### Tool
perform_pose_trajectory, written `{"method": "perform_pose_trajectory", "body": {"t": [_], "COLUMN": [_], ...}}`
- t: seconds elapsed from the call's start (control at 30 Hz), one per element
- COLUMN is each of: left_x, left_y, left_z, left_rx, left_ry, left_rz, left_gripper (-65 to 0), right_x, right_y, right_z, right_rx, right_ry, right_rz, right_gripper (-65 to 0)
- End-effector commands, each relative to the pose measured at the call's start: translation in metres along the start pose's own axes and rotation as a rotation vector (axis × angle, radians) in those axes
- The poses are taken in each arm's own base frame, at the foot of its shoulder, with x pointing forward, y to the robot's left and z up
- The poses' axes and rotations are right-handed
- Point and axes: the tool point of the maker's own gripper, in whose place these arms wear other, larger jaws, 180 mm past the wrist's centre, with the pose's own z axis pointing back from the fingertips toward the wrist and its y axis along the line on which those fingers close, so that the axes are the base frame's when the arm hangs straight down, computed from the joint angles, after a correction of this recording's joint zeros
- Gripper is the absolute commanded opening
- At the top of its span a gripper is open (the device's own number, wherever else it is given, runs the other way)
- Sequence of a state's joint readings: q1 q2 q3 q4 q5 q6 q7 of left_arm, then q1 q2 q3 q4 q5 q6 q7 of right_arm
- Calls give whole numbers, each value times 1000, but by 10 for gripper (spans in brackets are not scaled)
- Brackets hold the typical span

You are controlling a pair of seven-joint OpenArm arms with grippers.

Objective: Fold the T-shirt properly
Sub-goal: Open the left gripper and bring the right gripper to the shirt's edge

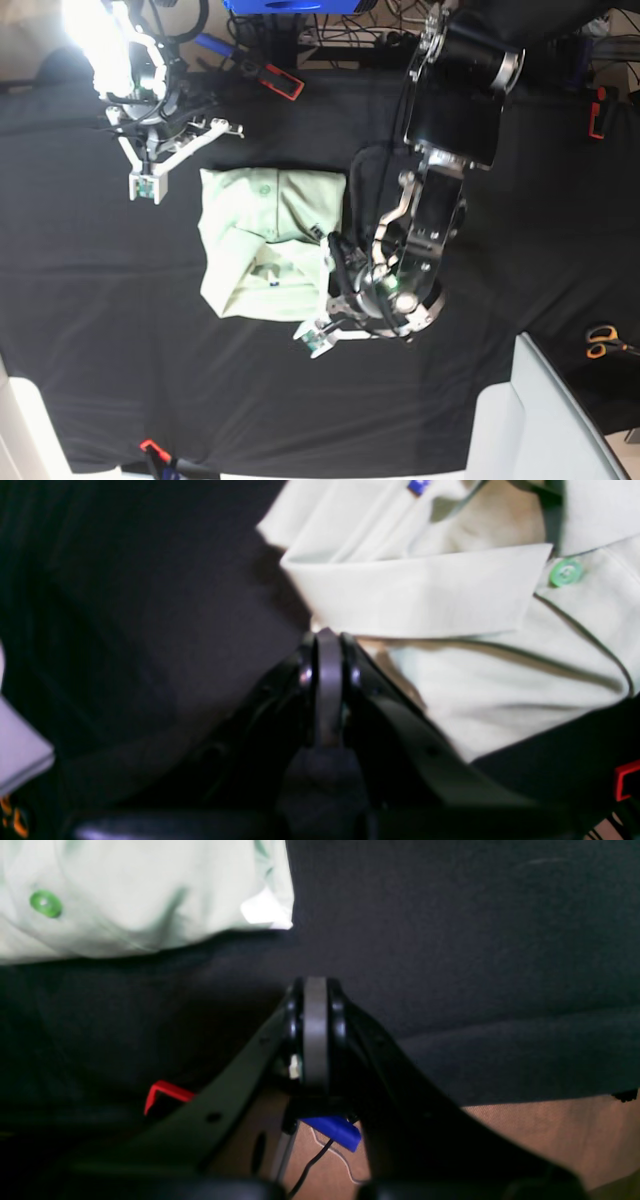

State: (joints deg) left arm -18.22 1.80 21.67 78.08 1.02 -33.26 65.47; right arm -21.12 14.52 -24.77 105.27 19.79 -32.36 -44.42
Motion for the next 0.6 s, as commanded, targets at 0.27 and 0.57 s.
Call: {"method": "perform_pose_trajectory", "body": {"t": [0.27, 0.57], "left_x": [1, 17], "left_y": [-13, -21], "left_z": [-28, -55], "left_rx": [-80, -159], "left_ry": [-46, -92], "left_rz": [37, 81], "left_gripper": [-650, -650], "right_x": [1, 1], "right_y": [-1, -1], "right_z": [5, 5], "right_rx": [2, 2], "right_ry": [-18, -18], "right_rz": [6, 6], "right_gripper": [-647, -647]}}
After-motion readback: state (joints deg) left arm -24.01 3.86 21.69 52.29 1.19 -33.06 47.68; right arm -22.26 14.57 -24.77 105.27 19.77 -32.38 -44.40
